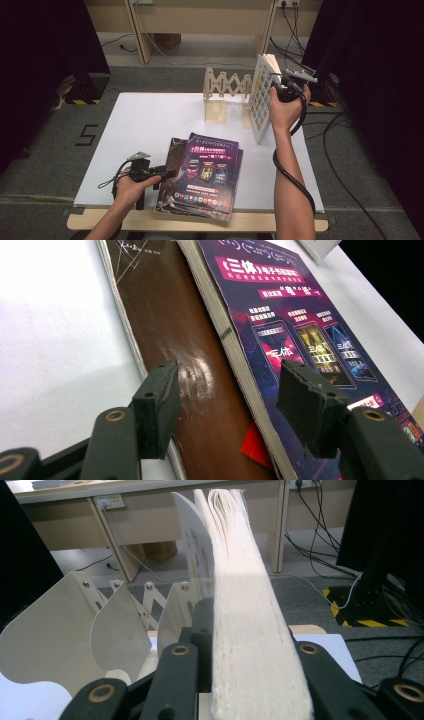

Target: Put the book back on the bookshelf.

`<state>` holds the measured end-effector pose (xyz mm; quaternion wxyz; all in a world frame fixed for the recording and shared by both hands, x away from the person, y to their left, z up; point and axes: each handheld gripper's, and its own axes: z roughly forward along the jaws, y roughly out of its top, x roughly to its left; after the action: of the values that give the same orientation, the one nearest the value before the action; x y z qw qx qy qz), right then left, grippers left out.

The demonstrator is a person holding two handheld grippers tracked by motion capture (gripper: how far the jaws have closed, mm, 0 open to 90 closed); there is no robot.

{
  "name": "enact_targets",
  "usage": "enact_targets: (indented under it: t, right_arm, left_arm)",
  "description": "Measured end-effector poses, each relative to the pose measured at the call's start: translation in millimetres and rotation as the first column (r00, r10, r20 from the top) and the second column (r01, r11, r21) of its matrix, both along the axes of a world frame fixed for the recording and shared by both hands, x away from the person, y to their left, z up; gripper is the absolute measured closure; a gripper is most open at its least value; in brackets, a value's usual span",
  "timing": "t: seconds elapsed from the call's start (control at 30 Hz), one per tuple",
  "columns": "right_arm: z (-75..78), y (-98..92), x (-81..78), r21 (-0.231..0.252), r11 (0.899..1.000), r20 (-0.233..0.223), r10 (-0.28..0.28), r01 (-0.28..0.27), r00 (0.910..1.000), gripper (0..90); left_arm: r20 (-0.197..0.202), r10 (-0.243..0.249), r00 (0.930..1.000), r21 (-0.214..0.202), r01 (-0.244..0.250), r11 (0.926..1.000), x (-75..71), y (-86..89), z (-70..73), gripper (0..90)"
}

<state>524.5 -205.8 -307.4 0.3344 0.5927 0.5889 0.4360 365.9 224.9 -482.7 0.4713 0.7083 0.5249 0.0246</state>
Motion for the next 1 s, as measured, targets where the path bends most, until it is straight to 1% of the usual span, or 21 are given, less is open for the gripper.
enact_targets:
  t: [0.1, 0.17, 0.37, 0.47, 0.53, 0.63, 0.67, 0.7, 0.8, 0.87, 0.9, 1.0]
  right_arm:
    - [2.3, -0.1, 1.9, 0.001, 1.0, 0.015, -0.007, 0.007, 0.9999, 74.6]
    - [3.0, 0.8, 2.7, 0.013, 1.0, 0.023, -0.009, 0.009, 0.9997, 74.6]
    - [5.7, 5.4, 9.0, 0.009, 1.0, 0.046, -0.019, 0.019, 0.9988, 74.5]
    - [5.2, 7.4, 12.4, 0.008, 1.0, 0.051, -0.02, 0.02, 0.9985, 74.5]
    - [1.5, 8.6, 16.4, 0.009, 1.0, 0.049, -0.026, 0.026, 0.9985, 74.5]
    - [-4.7, 10.7, 18.1, -0.006, 1.0, 0.045, -0.027, 0.028, 0.9986, 74.4]
    - [-4.7, 10.7, 18.1, -0.006, 1.0, 0.045, -0.027, 0.028, 0.9986, 74.4]
    - [-8.8, 12.0, 17.7, -0.025, 0.999, 0.051, -0.032, 0.033, 0.9982, 74.4]
    - [-10.5, 11.6, 16.8, -0.034, 0.999, 0.056, -0.037, 0.039, 0.9977, 74.2]
    - [-12.1, 11.8, 15.5, -0.049, 0.998, 0.055, -0.036, 0.039, 0.9979, 74.0]
    - [-12.9, 11.5, 15.1, -0.061, 0.998, 0.061, -0.031, 0.035, 0.9977, 74.0]
    - [-13.0, 11.2, 13.9, -0.059, 0.998, 0.059, -0.034, 0.038, 0.9977, 73.8]
  left_arm:
    - [0.001, 0.0, 1.0, 0.002, 0.0, 1.0, 0.1, 0.8, 0.0, 41.1]
    - [-0.001, -0.001, 1.0, 0.002, 0.001, 1.0, 0.2, 1.0, -0.3, 41.0]
    - [0.0, 0.004, 1.0, -0.003, -0.004, 1.0, 0.4, 1.8, -0.5, 41.0]
    - [0.001, 0.004, 1.0, 0.0, -0.004, 1.0, 0.3, 2.2, -0.3, 41.1]
    - [0.0, 0.004, 1.0, -0.002, -0.004, 1.0, -0.1, 2.5, -0.5, 41.1]
    - [-0.001, 0.003, 1.0, -0.004, -0.003, 1.0, -0.1, 3.3, -1.2, 41.0]
    - [-0.001, 0.003, 1.0, -0.004, -0.003, 1.0, -0.1, 3.3, -1.2, 41.0]
    - [-0.002, 0.004, 1.0, -0.003, -0.004, 1.0, 0.0, 3.6, -1.4, 41.0]
    - [-0.002, 0.004, 1.0, -0.003, -0.004, 1.0, -0.1, 3.5, -1.6, 41.0]
    - [-0.002, 0.002, 1.0, -0.001, -0.002, 1.0, -0.3, 2.5, -1.9, 41.0]
    - [-0.002, 0.002, 1.0, 0.0, -0.002, 1.0, -0.5, 2.2, -2.0, 41.0]
    - [-0.004, 0.001, 1.0, 0.001, -0.001, 1.0, -1.0, 1.6, -2.1, 41.0]
